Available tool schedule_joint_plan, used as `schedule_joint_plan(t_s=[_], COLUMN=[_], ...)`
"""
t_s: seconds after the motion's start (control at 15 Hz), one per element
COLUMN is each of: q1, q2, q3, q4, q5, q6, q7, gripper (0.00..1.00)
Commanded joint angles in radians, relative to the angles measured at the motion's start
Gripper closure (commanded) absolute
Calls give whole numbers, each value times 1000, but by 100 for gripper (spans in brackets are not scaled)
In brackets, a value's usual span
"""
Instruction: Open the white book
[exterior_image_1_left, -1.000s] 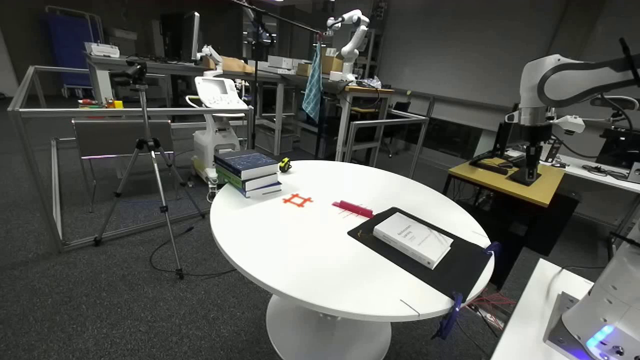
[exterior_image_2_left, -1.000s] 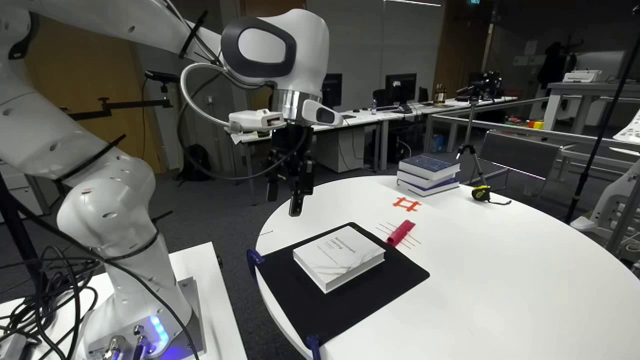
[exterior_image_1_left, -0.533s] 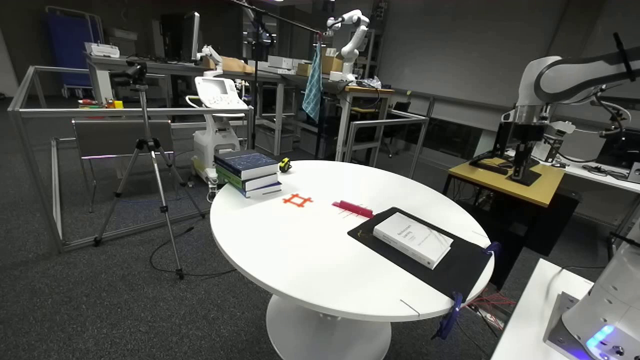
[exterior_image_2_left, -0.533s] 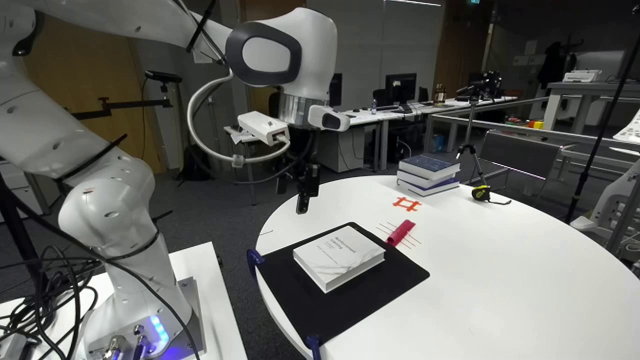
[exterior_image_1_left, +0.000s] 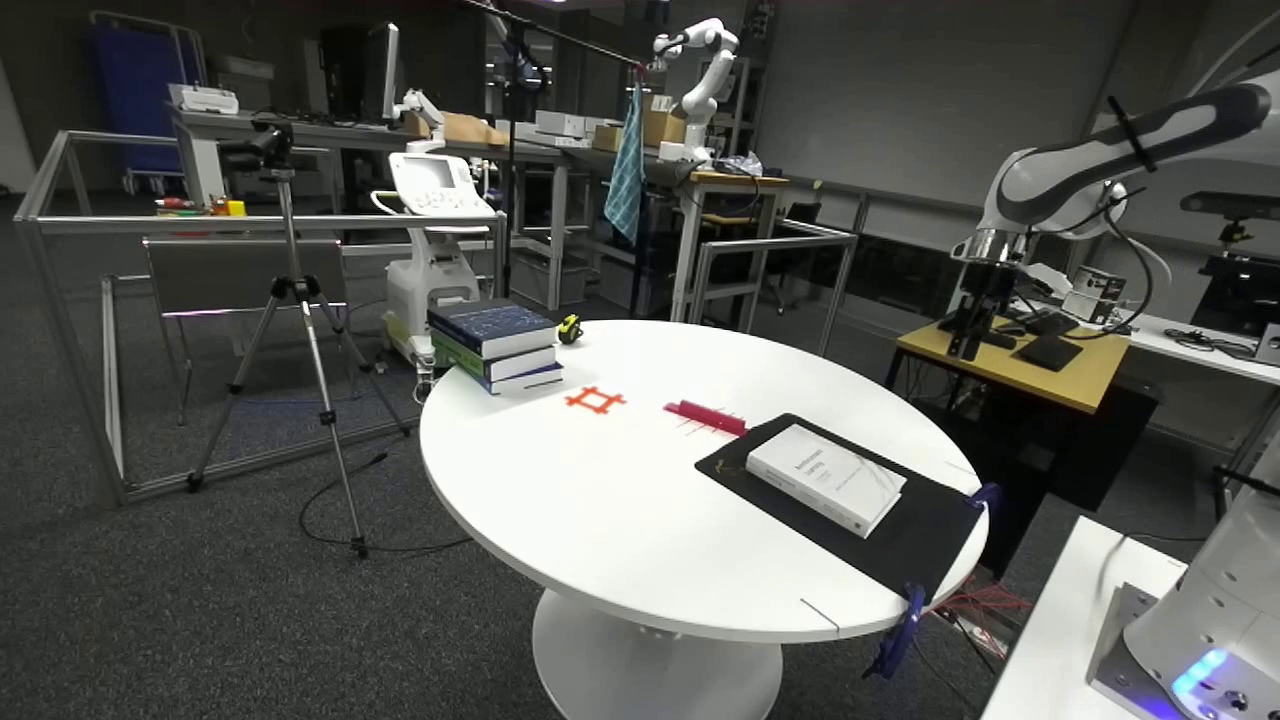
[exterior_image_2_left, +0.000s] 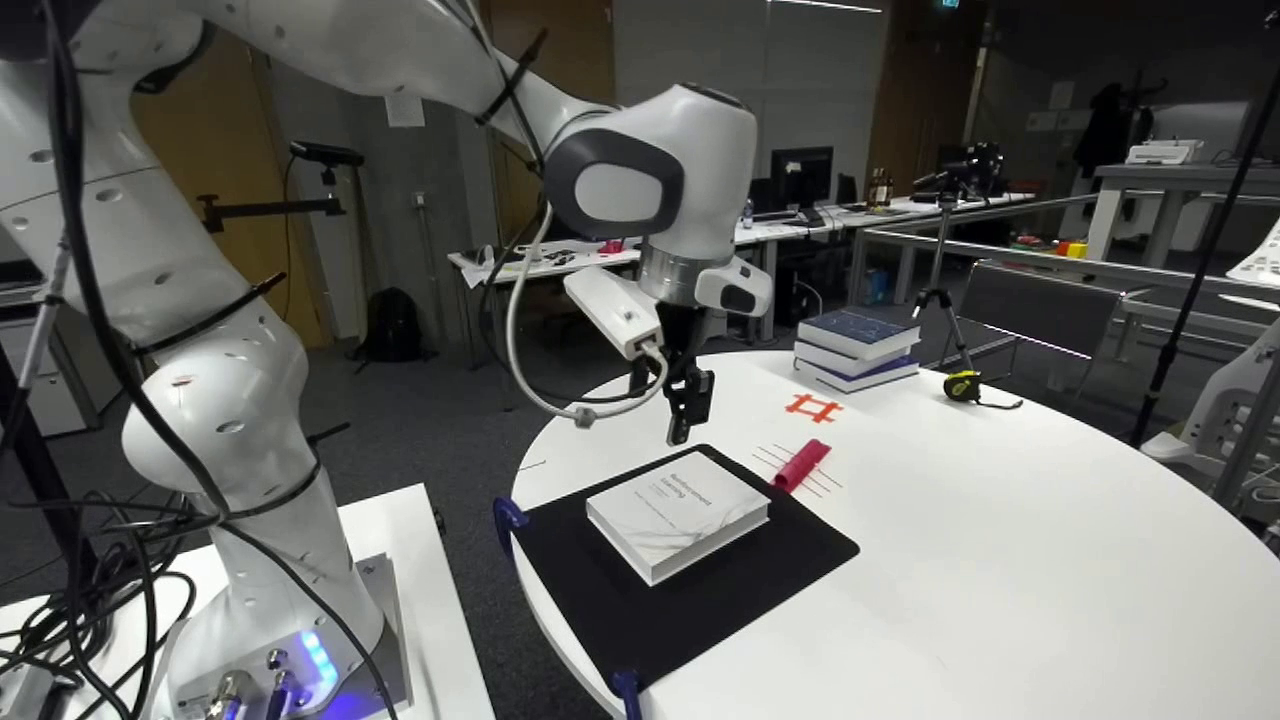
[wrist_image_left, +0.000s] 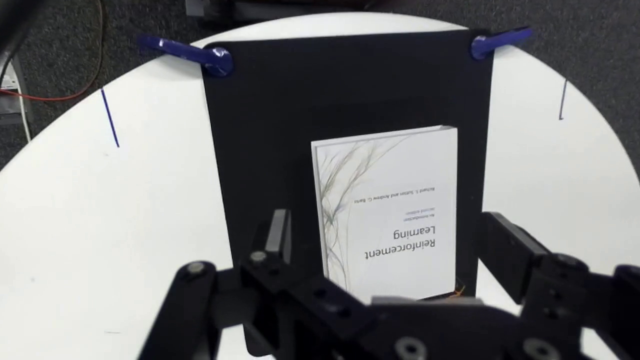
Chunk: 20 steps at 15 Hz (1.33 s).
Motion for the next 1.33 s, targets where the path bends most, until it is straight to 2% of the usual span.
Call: schedule_joint_plan(t_s=[0.0, 0.2, 0.27, 0.47, 0.67, 0.93, 1.27], q1=[-2, -14, -26, -30, -35, -45, -68], q2=[174, 290, 220, 292, 289, 340, 480], q3=[35, 69, 79, 96, 97, 111, 137], q4=[65, 146, 64, 118, 114, 116, 186], q5=[20, 21, 2, 0, 3, 70, 194], q6=[87, 9, 64, 50, 57, 113, 164], q7=[-17, -37, -1, 1, -13, -31, -21], gripper=[0, 0, 0, 0, 0, 0, 0])
